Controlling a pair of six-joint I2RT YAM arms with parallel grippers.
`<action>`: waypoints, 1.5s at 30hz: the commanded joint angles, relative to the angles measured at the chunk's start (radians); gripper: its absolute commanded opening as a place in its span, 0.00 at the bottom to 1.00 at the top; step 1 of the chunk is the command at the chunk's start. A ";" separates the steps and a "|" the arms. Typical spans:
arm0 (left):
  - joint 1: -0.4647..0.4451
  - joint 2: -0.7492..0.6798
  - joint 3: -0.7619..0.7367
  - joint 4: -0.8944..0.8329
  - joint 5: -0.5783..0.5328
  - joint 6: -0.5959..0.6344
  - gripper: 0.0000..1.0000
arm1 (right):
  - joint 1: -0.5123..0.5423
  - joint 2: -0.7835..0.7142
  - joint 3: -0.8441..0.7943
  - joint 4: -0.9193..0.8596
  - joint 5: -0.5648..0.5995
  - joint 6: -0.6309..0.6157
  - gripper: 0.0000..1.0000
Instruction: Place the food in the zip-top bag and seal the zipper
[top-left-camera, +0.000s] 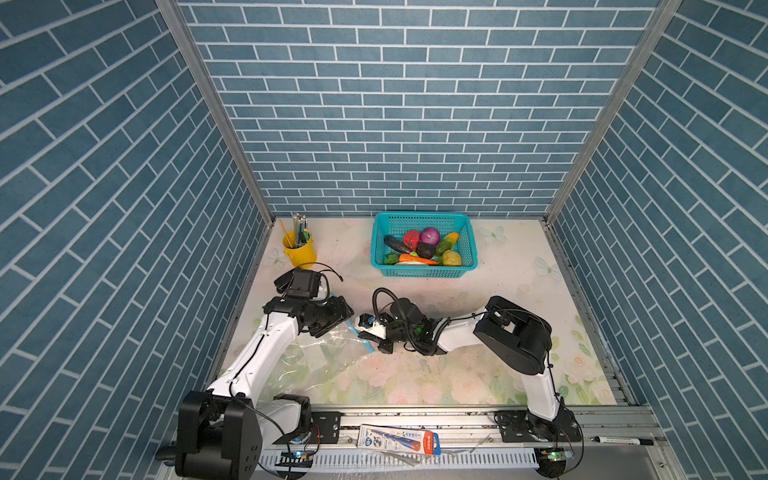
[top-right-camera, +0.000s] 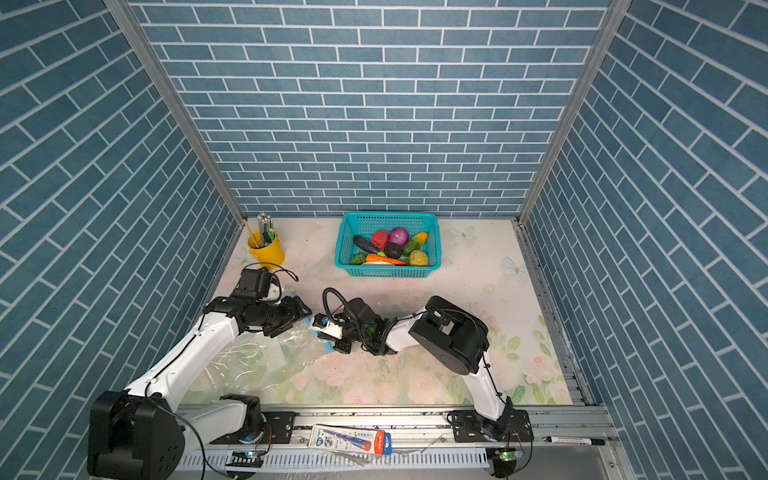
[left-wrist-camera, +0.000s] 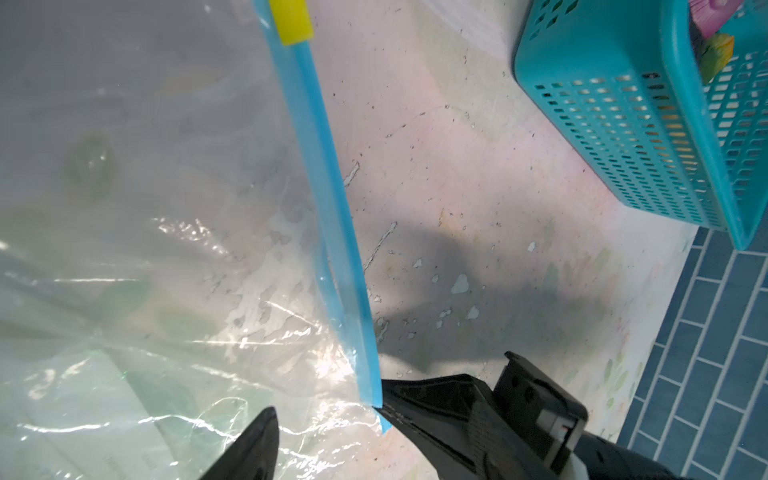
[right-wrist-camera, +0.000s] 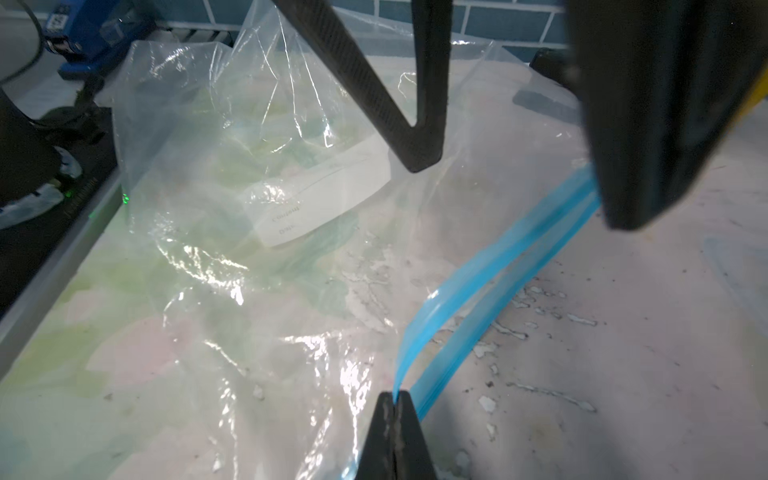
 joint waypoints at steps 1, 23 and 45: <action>0.003 0.017 0.057 -0.079 -0.008 0.055 0.70 | 0.013 -0.041 -0.031 0.054 0.077 -0.124 0.00; -0.048 0.179 0.158 -0.135 -0.141 0.125 0.68 | 0.043 -0.029 -0.038 0.096 0.162 -0.205 0.00; -0.140 0.365 0.306 -0.229 -0.393 0.183 0.54 | 0.054 -0.001 -0.035 0.131 0.183 -0.206 0.00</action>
